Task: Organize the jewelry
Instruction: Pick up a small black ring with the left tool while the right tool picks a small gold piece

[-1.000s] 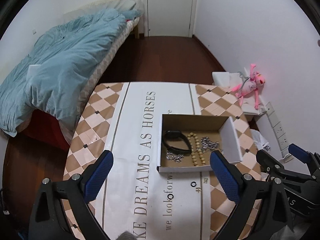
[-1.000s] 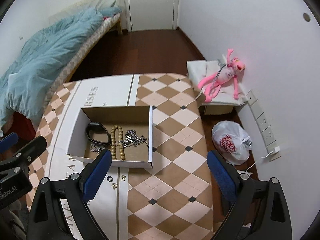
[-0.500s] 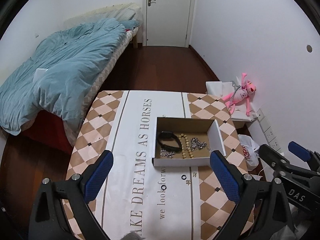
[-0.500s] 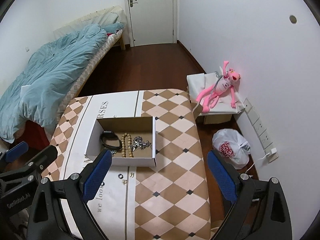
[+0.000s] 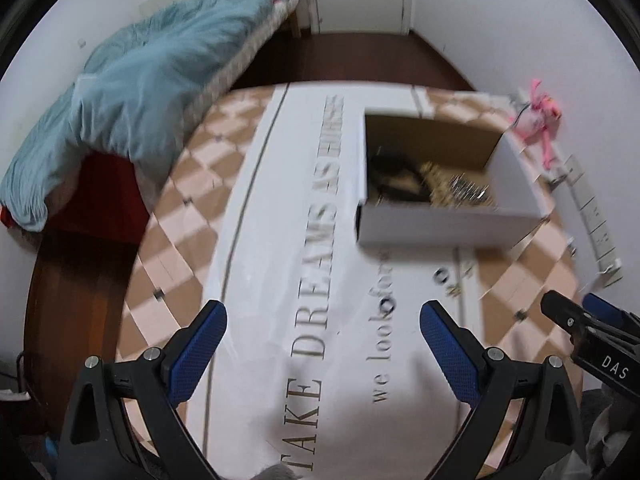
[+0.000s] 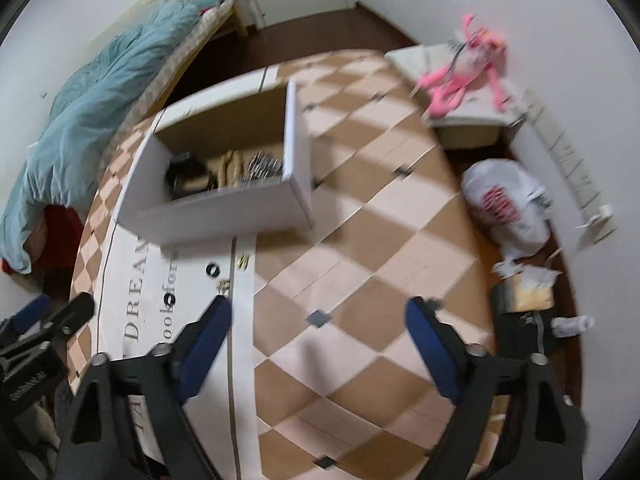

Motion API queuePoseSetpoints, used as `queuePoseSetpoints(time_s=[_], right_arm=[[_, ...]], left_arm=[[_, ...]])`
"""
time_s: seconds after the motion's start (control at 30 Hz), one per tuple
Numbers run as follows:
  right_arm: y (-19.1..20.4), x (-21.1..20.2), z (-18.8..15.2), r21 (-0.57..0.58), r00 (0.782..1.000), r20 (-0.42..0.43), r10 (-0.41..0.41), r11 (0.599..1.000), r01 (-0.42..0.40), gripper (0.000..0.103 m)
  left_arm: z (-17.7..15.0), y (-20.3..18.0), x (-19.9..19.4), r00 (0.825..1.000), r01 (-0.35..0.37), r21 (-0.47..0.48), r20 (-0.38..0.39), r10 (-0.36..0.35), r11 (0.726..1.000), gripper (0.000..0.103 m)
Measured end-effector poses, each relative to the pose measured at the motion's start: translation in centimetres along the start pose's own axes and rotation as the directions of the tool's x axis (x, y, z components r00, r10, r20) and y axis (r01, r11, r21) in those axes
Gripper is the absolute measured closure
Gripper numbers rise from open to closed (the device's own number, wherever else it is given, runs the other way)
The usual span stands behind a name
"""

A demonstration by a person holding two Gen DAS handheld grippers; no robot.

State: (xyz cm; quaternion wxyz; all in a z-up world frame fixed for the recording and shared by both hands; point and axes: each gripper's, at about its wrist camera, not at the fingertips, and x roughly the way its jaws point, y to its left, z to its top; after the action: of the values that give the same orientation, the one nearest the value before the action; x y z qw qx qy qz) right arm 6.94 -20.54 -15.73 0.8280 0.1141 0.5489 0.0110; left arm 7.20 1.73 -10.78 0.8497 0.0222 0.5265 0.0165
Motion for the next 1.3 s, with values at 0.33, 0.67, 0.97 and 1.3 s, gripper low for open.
queuePoseSetpoints(time_s=[0.33, 0.67, 0.97, 1.3], right_arm=[[1.4, 3.8, 0.1, -0.016, 0.998, -0.010, 0.057, 0.998, -0.057, 0.047], [0.0, 3.9, 1.0, 0.016, 0.999, -0.001, 0.051, 0.999, -0.051, 0.048], [3.1, 4.9, 1.5, -0.045, 0.996, 0.010, 0.091, 0.995, -0.090, 0.048], [8.3, 6.8, 0.5, -0.254, 0.996, 0.076, -0.052, 0.965, 0.070, 0.091]], left_arm=[[-1.8, -0.8, 4.5, 0.987, 0.130, -0.045, -0.085, -0.134, 0.990, 0.005], [-1.3, -3.9, 6.2, 0.993, 0.106, 0.075, -0.064, -0.102, 0.992, 0.063], [-1.3, -2.2, 5.4, 0.994, 0.104, 0.057, -0.047, -0.101, 0.993, 0.092], [-1.7, 0.6, 5.9, 0.996, 0.068, 0.015, -0.054, -0.067, 0.998, 0.092]])
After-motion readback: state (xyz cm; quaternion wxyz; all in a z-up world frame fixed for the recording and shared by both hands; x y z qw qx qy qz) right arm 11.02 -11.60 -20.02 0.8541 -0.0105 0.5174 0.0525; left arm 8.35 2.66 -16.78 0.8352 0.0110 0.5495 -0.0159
